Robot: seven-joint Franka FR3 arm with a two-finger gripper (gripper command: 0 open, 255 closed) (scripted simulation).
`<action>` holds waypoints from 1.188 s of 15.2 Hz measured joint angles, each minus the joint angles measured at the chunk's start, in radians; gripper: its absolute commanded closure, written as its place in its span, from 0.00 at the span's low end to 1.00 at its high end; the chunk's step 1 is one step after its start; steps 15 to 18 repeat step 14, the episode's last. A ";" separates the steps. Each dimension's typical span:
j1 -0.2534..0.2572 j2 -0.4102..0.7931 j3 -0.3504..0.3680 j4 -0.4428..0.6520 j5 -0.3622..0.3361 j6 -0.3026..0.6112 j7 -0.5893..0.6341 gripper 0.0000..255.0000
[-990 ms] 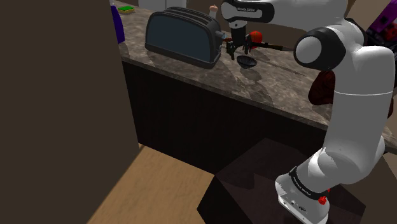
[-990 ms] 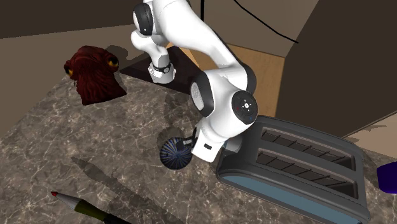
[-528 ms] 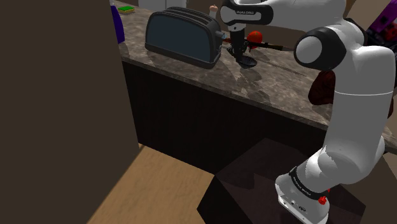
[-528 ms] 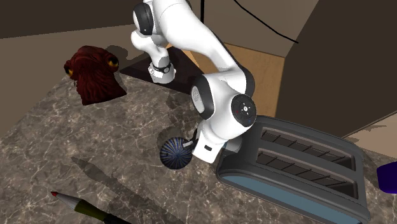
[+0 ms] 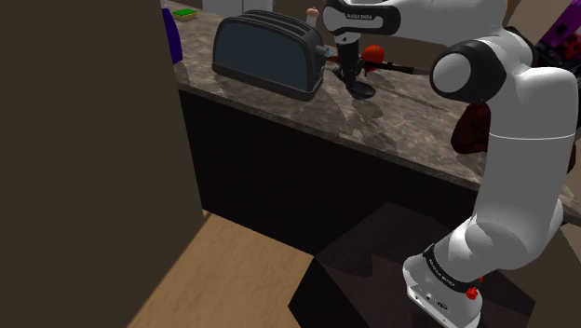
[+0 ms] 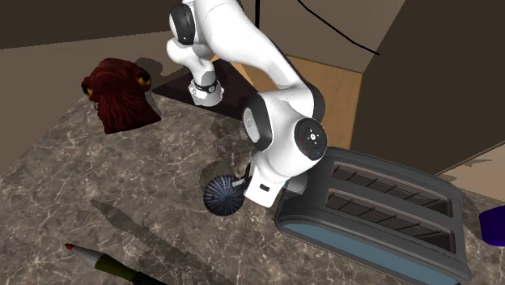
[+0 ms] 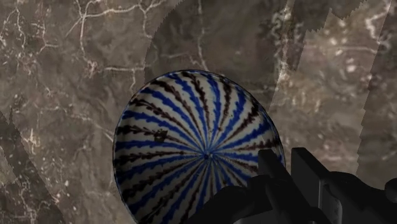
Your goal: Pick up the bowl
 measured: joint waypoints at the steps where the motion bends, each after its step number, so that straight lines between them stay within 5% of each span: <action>1: 0.000 -0.001 0.000 0.008 0.000 -0.010 -0.002 1.00; 13: -0.003 0.056 -0.006 0.261 0.001 -0.199 -0.052 1.00; 18: -0.003 0.056 -0.007 0.269 0.001 -0.207 -0.054 1.00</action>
